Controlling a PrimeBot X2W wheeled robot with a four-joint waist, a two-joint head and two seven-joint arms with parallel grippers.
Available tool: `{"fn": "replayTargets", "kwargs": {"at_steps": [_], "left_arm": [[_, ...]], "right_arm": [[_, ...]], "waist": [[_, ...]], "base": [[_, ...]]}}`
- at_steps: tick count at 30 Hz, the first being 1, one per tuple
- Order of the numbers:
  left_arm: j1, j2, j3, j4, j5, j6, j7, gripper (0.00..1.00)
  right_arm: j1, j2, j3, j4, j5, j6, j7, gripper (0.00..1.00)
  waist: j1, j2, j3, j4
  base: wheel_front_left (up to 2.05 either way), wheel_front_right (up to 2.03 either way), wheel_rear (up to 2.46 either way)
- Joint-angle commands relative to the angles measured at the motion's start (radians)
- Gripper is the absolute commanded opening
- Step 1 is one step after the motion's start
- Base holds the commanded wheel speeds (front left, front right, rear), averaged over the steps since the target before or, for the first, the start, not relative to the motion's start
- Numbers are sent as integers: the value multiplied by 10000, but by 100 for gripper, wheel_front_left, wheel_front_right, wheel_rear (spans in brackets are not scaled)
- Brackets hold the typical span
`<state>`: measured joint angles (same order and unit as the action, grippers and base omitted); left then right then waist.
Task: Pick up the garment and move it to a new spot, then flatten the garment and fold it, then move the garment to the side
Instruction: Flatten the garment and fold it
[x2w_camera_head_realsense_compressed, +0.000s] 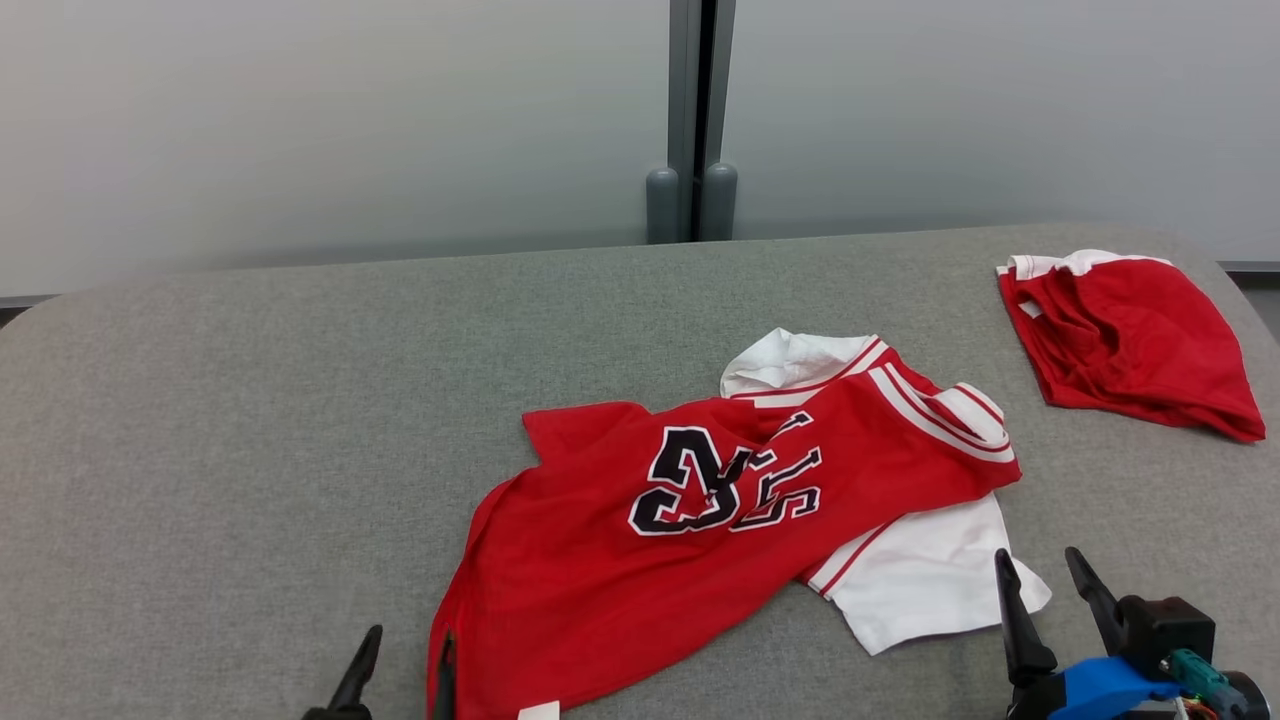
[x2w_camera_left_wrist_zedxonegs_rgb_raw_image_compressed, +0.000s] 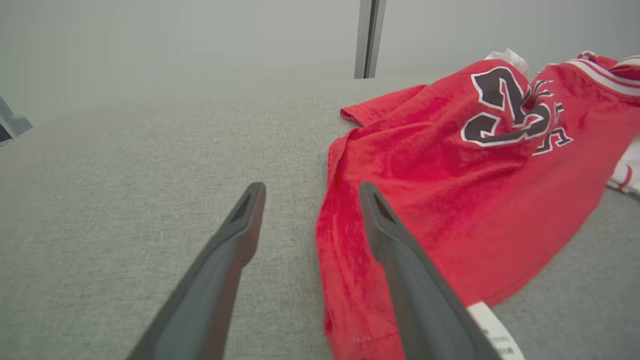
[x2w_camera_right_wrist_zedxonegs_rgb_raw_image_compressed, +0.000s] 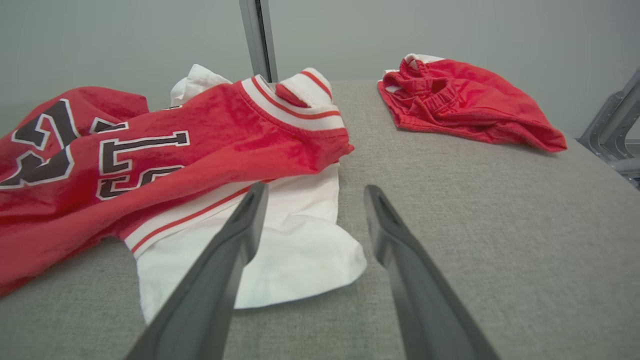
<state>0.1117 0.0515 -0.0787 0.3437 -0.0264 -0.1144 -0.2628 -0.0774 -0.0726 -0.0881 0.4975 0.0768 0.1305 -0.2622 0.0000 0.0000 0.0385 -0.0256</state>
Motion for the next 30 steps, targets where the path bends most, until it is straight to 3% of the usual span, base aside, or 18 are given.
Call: {"fn": "replayTargets", "kwargs": {"at_steps": [1, 10, 22, 30], "left_arm": [[107, -11, -80, 84, -4, -40, -24, 100], [290, -13, -792, 1040, -114, -108, -24, 100], [-73, -14, -741, 1769, -422, -13, -23, 100], [-611, -18, -1234, 2302, -1179, -99, -9, 100]], "right_arm": [[-193, -77, -27, 85, -77, 4, -37, 100], [-961, -291, -106, 1218, -145, 4, -35, 100], [-1811, -449, 19, 3090, 39, 4, -35, 100], [-2323, -359, 345, 4253, 258, 4, -37, 100]], "waist": [[0, 0, 20, 8], [0, 0, 217, 28], [0, 0, 375, -5], [0, 0, 514, -25]], "base": [[0, 0, 0], [0, 0, 0], [0, 0, 0], [0, 0, 0]]}}
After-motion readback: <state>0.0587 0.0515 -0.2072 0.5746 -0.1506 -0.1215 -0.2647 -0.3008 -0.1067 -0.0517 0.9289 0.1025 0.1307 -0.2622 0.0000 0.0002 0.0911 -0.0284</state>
